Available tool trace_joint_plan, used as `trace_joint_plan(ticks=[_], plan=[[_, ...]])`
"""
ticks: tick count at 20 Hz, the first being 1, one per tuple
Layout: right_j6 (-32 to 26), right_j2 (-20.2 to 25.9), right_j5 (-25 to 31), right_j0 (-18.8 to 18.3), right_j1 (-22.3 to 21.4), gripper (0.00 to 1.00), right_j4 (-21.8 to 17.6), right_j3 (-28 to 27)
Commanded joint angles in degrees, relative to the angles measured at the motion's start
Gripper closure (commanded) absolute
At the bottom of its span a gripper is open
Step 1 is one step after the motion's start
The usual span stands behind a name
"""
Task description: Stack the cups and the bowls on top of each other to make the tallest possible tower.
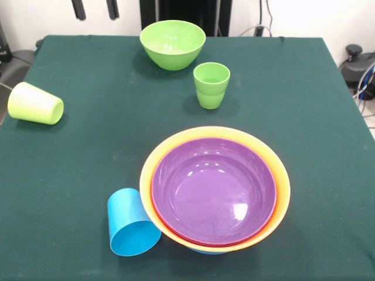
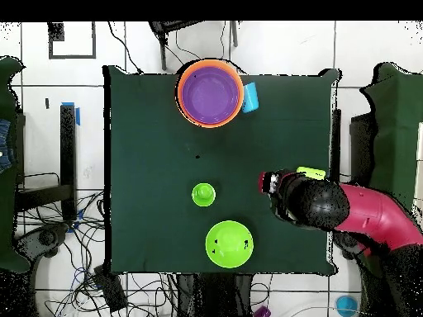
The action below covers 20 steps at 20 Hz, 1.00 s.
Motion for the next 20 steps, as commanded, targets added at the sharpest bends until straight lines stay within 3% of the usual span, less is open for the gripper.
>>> trace_joint_plan(ticks=[1, 8, 11, 14, 20], plan=[[3.37, -4.93, -2.16, 4.76, 5.44, 0.00, -7.22, -0.55], [-0.01, -1.15, -6.86, 2.14, 10.21, 0.00, -5.87, -0.69], [-1.67, 0.18, -5.42, 2.25, 8.25, 0.00, -5.59, 0.03], [-1.98, 2.46, -2.83, 2.35, 7.35, 0.00, -2.52, 1.28], [-2.90, 4.34, 0.67, 3.24, 9.94, 0.00, -0.53, -0.91]])
